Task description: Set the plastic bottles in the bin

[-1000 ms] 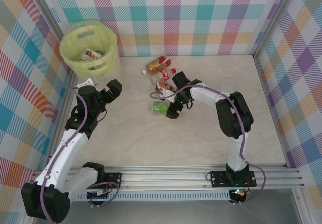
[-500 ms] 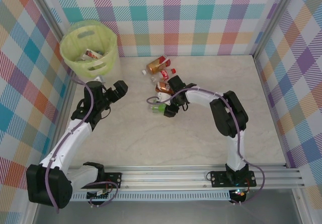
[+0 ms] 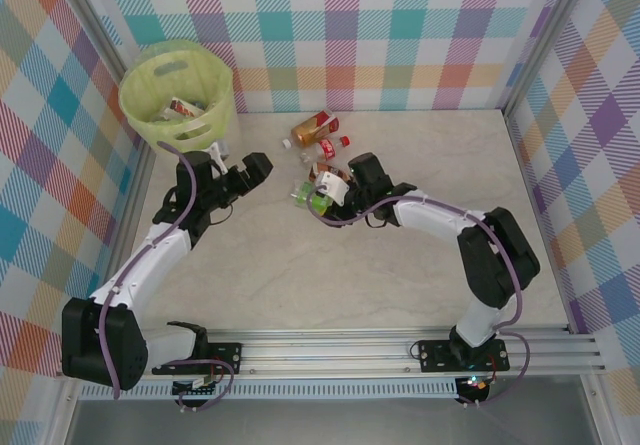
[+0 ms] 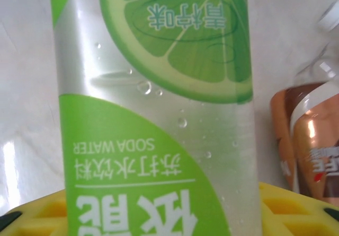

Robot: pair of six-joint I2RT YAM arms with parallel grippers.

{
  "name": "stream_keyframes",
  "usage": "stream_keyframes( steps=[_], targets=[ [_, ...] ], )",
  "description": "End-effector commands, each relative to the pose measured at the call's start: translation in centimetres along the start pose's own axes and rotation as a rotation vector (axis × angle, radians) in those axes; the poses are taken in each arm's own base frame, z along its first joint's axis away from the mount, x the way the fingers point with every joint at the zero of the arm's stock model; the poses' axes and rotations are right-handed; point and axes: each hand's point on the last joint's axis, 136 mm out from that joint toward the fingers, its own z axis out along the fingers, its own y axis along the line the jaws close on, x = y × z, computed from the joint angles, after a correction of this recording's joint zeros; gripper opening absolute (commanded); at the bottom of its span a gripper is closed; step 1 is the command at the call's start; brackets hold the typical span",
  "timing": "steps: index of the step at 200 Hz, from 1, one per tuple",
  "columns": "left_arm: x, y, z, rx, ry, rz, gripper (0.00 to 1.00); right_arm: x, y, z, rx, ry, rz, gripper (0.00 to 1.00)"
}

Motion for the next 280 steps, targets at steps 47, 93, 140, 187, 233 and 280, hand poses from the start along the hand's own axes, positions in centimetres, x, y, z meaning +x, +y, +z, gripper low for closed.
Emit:
stream_keyframes(
  steps=[47,93,140,187,233,280],
  targets=[
    [3.0,-5.6,2.7,0.140,0.091,0.055,1.00,-7.5,0.1,-2.7,-0.039,-0.271,0.122,0.46],
    [4.5,-6.1,5.1,0.123,0.130,0.049,0.99,-9.3,0.7,-3.9,-0.071,-0.325,0.150,0.47],
    [4.8,-6.6,6.3,0.095,0.138,0.053,0.88,-9.4,1.3,-4.4,-0.104,-0.316,0.181,0.48],
    [5.5,-6.3,6.9,0.073,0.159,0.052,0.70,-9.1,1.3,-4.2,-0.100,-0.284,0.194,0.51],
    [5.2,-6.8,6.7,0.091,0.149,0.053,0.64,-9.1,1.2,-4.3,-0.095,-0.279,0.192,0.57],
    [3.7,-8.4,6.0,0.108,0.142,0.107,0.56,-9.7,2.4,-5.9,-0.154,-0.258,0.184,0.81]
  ],
)
